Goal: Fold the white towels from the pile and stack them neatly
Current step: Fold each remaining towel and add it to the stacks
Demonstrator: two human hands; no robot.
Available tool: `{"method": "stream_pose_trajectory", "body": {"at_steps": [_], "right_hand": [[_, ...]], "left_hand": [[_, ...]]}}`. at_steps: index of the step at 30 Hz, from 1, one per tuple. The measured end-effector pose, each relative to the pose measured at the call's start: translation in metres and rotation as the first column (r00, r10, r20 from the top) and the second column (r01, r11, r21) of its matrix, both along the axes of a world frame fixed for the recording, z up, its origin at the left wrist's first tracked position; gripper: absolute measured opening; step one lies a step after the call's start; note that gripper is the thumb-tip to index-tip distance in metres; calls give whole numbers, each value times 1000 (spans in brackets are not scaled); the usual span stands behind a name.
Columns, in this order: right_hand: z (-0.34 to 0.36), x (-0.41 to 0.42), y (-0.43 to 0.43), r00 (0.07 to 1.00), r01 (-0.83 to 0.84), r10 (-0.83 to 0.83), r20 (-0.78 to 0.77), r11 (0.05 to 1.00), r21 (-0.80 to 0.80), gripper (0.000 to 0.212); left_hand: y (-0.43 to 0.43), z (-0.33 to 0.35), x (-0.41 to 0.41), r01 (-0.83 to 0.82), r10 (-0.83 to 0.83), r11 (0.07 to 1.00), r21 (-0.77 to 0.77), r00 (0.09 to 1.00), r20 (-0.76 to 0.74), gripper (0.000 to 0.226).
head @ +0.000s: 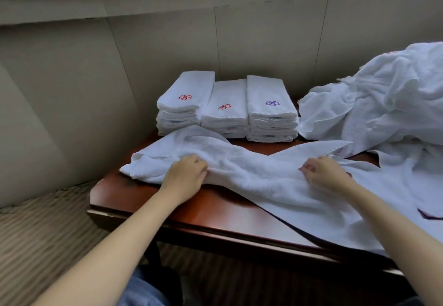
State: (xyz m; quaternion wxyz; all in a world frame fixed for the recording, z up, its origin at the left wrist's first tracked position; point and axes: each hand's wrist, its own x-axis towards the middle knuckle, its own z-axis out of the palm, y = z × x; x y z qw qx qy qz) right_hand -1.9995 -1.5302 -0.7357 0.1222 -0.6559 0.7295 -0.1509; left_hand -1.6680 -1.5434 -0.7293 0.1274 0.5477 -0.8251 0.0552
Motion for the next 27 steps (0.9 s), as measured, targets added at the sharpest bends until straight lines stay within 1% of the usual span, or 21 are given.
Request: {"method": "stream_pose_trajectory", "body": {"at_steps": [1,2,3,4,6,7,8,9,10,11,12,13,14,17,19,22,24,25,27], "right_hand": [[-2,-2,1,1000,-9,10,25,1000,-4,27],[-5,-3,3,999,-12,12,41,1000,6,32],[-8,-4,4,1000,-2,1,27,999,35,39],[-11,-4,5,1000,22,-21,-20,997,70,46],[-15,-4,7,990,90,-78,-114,990,109,53],[-15,-3,8,985,122,-109,-131,988,98,54],[-13,-1,10,979,153,-143,-144,986,62,54],[-12,4,14,968,179,-176,-179,984,3,52],[-11,9,18,950,179,-192,-245,981,-73,48],[-11,16,22,930,139,-181,-320,979,-151,42],[-13,24,25,918,73,-143,-369,977,-198,36],[-15,31,28,922,8,-90,-378,976,-215,33],[-17,36,30,936,-35,-42,-349,977,-210,32],[-15,39,33,981,-40,13,-195,990,-136,36],[-14,36,33,982,-56,35,-187,993,-105,38],[-12,32,34,978,-86,75,-196,995,-52,41],[-10,28,34,979,-104,99,-178,994,-17,43],[-9,25,33,980,-116,115,-161,993,3,43],[-7,18,32,982,-151,154,-114,988,30,45]], "left_hand": [[-2,0,-1,-60,61,994,-91,998,8,28],[-3,2,-4,-121,118,980,-159,993,-27,28],[-2,3,-8,-177,161,964,-198,982,-95,27],[-1,4,-15,-216,179,954,-209,967,-181,26],[0,4,-27,-220,143,961,-166,913,-383,22],[0,4,-32,-182,105,976,-119,873,-477,19],[0,4,-35,-120,65,990,-69,844,-532,16],[1,4,-35,-37,18,999,-25,850,-527,14],[1,2,-35,43,-30,999,18,886,-464,15],[0,0,-32,96,-60,992,81,929,-365,16],[-3,-3,-28,113,-72,983,148,965,-252,20],[-5,-6,-24,85,-57,977,198,988,-142,28],[-9,-8,-21,33,-21,977,212,998,-57,36],[-16,-11,-13,-126,116,984,124,990,86,43],[-20,-9,-11,-155,142,981,113,984,112,43],[-20,2,-8,-94,74,976,195,991,109,36],[-14,12,-6,-7,6,942,336,1000,5,22],[-9,17,-4,42,-16,900,434,998,-62,16],[5,30,0,120,-28,780,615,987,-157,22]]}}
